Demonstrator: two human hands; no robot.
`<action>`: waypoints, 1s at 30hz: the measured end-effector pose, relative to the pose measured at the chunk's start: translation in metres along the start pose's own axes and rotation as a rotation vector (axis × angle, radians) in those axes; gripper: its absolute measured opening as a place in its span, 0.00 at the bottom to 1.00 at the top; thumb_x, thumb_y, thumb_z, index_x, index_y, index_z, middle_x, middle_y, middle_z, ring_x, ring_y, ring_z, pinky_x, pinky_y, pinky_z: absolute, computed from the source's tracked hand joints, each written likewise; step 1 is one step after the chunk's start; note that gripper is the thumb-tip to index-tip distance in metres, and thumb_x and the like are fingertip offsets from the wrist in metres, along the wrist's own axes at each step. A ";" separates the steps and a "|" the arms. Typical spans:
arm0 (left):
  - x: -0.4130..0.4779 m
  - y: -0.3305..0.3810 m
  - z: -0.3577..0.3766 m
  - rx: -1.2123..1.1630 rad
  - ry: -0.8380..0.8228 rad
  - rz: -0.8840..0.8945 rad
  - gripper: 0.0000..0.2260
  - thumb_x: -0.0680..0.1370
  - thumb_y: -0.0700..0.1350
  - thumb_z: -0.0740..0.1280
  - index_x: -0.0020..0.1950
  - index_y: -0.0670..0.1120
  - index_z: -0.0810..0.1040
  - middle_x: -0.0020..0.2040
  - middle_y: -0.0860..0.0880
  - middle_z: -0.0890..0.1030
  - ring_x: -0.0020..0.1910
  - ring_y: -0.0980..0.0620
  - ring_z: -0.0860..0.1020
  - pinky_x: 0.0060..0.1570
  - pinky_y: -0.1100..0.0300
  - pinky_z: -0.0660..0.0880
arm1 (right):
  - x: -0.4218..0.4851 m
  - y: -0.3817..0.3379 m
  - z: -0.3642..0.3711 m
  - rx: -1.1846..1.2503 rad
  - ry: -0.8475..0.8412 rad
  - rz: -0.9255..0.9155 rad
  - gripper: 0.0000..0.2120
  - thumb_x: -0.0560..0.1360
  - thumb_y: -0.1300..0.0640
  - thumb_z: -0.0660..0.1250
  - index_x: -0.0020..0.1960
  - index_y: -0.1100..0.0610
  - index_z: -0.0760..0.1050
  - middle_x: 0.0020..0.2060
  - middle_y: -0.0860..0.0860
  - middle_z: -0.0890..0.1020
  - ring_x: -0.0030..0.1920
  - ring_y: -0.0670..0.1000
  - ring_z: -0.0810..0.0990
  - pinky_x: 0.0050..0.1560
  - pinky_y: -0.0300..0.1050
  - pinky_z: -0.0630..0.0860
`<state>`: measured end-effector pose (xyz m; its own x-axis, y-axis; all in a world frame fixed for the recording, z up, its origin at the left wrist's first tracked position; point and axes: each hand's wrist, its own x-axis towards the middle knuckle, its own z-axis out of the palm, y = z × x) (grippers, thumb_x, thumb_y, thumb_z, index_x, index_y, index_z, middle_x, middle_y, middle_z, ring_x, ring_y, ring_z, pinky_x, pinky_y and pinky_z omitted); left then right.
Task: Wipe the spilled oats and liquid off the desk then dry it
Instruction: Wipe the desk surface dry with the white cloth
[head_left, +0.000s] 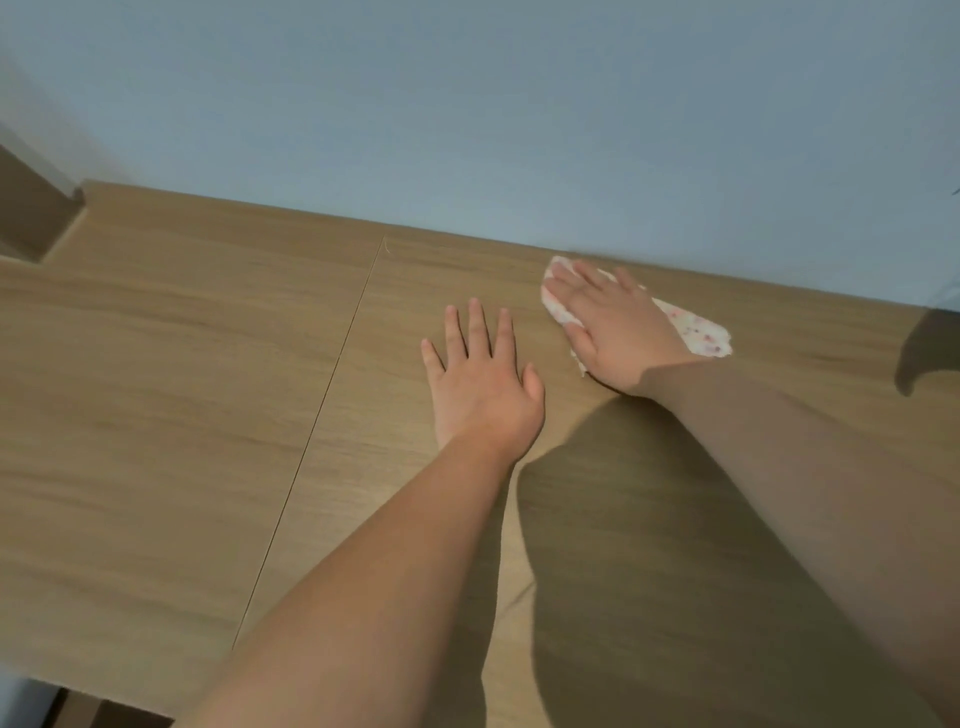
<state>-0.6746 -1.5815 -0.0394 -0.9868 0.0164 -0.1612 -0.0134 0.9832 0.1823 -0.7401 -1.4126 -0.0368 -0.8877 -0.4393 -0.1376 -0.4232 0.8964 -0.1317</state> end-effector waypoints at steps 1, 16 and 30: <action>0.000 0.000 0.001 0.000 0.002 -0.004 0.29 0.81 0.57 0.48 0.80 0.50 0.47 0.81 0.46 0.43 0.78 0.44 0.37 0.75 0.40 0.39 | 0.008 -0.009 0.000 0.026 0.001 -0.027 0.25 0.83 0.53 0.49 0.80 0.52 0.52 0.79 0.48 0.51 0.79 0.49 0.48 0.77 0.53 0.45; -0.002 0.001 -0.002 0.013 -0.001 -0.012 0.30 0.81 0.57 0.49 0.80 0.51 0.47 0.81 0.46 0.43 0.79 0.44 0.38 0.76 0.40 0.41 | -0.029 -0.005 0.005 0.094 0.116 0.635 0.28 0.81 0.53 0.50 0.79 0.59 0.51 0.79 0.56 0.52 0.79 0.55 0.48 0.76 0.57 0.48; -0.002 0.000 -0.001 0.000 0.021 -0.017 0.29 0.81 0.57 0.49 0.80 0.51 0.49 0.81 0.46 0.45 0.79 0.44 0.40 0.76 0.41 0.41 | -0.068 0.035 0.004 0.153 0.154 1.047 0.29 0.81 0.53 0.52 0.78 0.62 0.52 0.79 0.58 0.52 0.78 0.57 0.50 0.75 0.61 0.50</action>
<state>-0.6730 -1.5813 -0.0381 -0.9896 -0.0038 -0.1440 -0.0298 0.9833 0.1794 -0.6941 -1.3517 -0.0356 -0.8137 0.5668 -0.1291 0.5809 0.8014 -0.1428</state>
